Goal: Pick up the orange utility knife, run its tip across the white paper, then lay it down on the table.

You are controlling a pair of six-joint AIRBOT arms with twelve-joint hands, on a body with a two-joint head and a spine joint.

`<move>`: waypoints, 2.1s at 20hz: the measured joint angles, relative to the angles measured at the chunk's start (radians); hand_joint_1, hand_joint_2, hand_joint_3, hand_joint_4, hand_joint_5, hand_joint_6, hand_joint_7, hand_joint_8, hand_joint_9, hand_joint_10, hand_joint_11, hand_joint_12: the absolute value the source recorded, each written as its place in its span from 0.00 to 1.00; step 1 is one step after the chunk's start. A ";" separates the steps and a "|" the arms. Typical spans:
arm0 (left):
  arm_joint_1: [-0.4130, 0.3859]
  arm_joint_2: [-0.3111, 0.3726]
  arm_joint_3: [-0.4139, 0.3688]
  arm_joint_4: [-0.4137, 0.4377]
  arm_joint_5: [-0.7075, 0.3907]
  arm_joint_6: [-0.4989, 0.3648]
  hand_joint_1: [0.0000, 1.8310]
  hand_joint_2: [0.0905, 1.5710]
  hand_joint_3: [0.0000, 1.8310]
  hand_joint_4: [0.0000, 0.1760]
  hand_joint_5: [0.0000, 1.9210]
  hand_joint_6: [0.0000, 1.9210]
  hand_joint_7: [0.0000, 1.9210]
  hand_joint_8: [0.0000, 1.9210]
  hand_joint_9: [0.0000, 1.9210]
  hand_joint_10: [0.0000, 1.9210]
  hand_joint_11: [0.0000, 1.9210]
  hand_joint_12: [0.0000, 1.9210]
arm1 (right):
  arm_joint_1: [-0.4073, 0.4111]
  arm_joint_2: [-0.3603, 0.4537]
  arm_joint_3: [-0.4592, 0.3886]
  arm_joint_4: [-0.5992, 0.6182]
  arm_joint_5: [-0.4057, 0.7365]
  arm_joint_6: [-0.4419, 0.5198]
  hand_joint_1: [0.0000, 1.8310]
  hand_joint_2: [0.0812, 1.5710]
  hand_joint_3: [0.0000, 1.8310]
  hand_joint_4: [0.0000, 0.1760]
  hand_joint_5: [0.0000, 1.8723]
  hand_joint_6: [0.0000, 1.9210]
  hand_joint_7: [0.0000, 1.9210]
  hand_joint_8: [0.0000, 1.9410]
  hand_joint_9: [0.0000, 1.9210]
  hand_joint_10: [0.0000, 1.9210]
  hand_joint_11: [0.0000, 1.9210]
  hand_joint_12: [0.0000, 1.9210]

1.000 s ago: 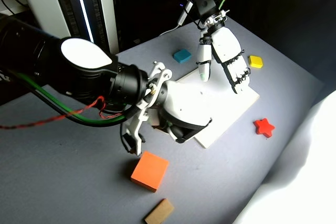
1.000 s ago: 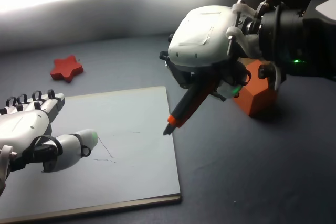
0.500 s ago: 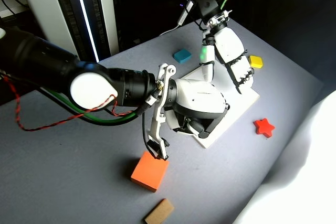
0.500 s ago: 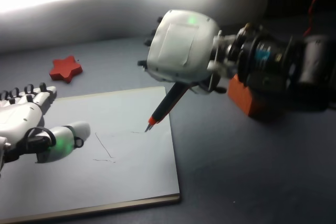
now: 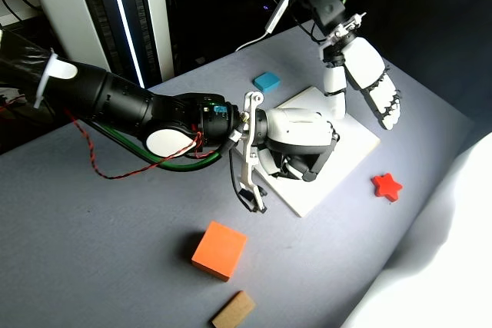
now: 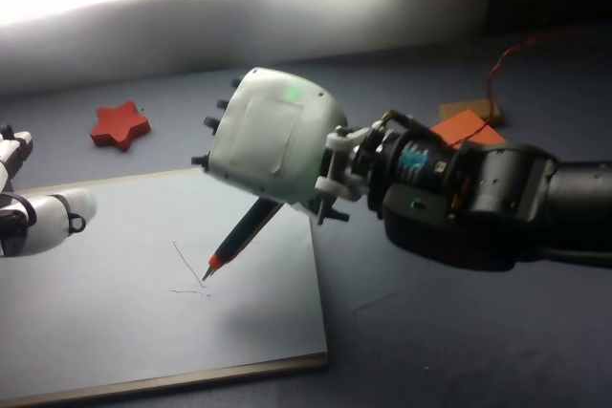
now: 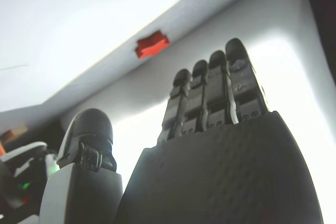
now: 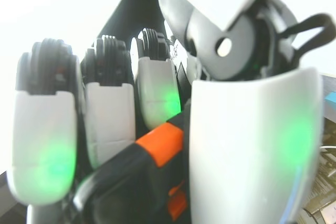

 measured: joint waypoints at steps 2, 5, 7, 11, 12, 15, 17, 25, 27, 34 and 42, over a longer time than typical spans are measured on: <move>0.000 0.000 0.015 -0.005 0.005 0.001 0.01 0.83 0.00 0.00 0.00 0.00 0.00 0.00 0.00 0.00 0.00 0.16 | -0.003 -0.021 0.009 0.003 -0.006 -0.002 0.84 0.59 0.47 1.00 0.86 1.00 0.97 1.00 1.00 1.00 1.00 1.00; 0.000 0.000 0.040 -0.013 0.014 0.008 0.03 0.82 0.00 0.00 0.00 0.00 0.00 0.00 0.01 0.00 0.00 0.17 | -0.003 -0.040 0.010 0.002 -0.006 -0.003 0.83 0.59 0.47 1.00 0.86 1.00 0.97 1.00 1.00 1.00 1.00 1.00; 0.000 0.000 0.051 -0.012 0.025 0.011 0.03 0.83 0.00 0.00 0.00 0.00 0.00 0.00 0.00 0.00 0.00 0.12 | -0.003 -0.047 0.010 0.002 -0.013 -0.003 0.84 0.59 0.46 1.00 0.85 1.00 0.96 1.00 1.00 1.00 1.00 1.00; 0.000 0.000 0.074 -0.013 0.046 0.019 0.02 0.83 0.00 0.00 0.00 0.00 0.00 0.00 0.00 0.00 0.00 0.12 | -0.025 -0.050 0.011 0.005 -0.039 -0.001 0.83 0.61 0.44 1.00 0.87 1.00 0.97 1.00 1.00 1.00 1.00 1.00; 0.000 0.000 0.076 -0.012 0.047 0.021 0.01 0.83 0.00 0.00 0.00 0.00 0.00 0.00 0.00 0.00 0.00 0.10 | -0.028 -0.051 0.011 0.005 -0.047 -0.001 0.83 0.61 0.44 1.00 0.87 1.00 0.97 1.00 1.00 1.00 1.00 1.00; 0.006 0.000 0.082 -0.012 0.053 0.022 0.03 0.83 0.00 0.00 0.00 0.00 0.00 0.00 0.00 0.00 0.00 0.11 | -0.035 -0.052 0.011 0.005 -0.050 0.000 0.83 0.62 0.43 1.00 0.85 1.00 0.95 1.00 1.00 1.00 1.00 1.00; 0.006 0.000 0.083 -0.012 0.051 0.021 0.03 0.83 0.00 0.00 0.00 0.00 0.00 0.00 0.00 0.00 0.00 0.11 | -0.035 -0.051 0.013 0.005 -0.050 0.001 0.84 0.62 0.41 1.00 0.86 1.00 0.96 1.00 1.00 1.00 1.00 1.00; 0.001 0.000 0.082 -0.012 0.053 0.021 0.03 0.83 0.00 0.00 0.00 0.00 0.00 0.00 0.00 0.00 0.00 0.11 | -0.045 -0.010 0.021 -0.089 -0.027 0.072 0.83 0.61 0.43 1.00 0.86 1.00 0.96 1.00 1.00 1.00 1.00 1.00; 0.001 0.000 0.082 -0.012 0.053 0.021 0.02 0.83 0.00 0.00 0.00 0.00 0.00 0.00 0.00 0.00 0.00 0.11 | -0.048 0.003 0.021 -0.095 -0.023 0.077 0.83 0.61 0.43 1.00 0.86 1.00 0.96 1.00 1.00 1.00 1.00 1.00; -0.005 -0.001 0.082 -0.017 0.053 0.022 0.02 0.83 0.00 0.00 0.00 0.00 0.00 0.00 0.00 0.00 0.00 0.09 | -0.066 0.062 0.021 -0.145 0.010 0.124 0.82 0.62 0.43 1.00 0.85 1.00 0.95 1.00 1.00 1.00 1.00 1.00; -0.005 -0.001 0.082 -0.015 0.053 0.023 0.03 0.82 0.00 0.00 0.00 0.00 0.00 0.00 0.00 0.00 0.00 0.12 | -0.036 0.113 -0.020 -0.164 -0.013 0.156 0.81 0.63 0.43 1.00 0.86 1.00 0.96 1.00 1.00 1.00 1.00 1.00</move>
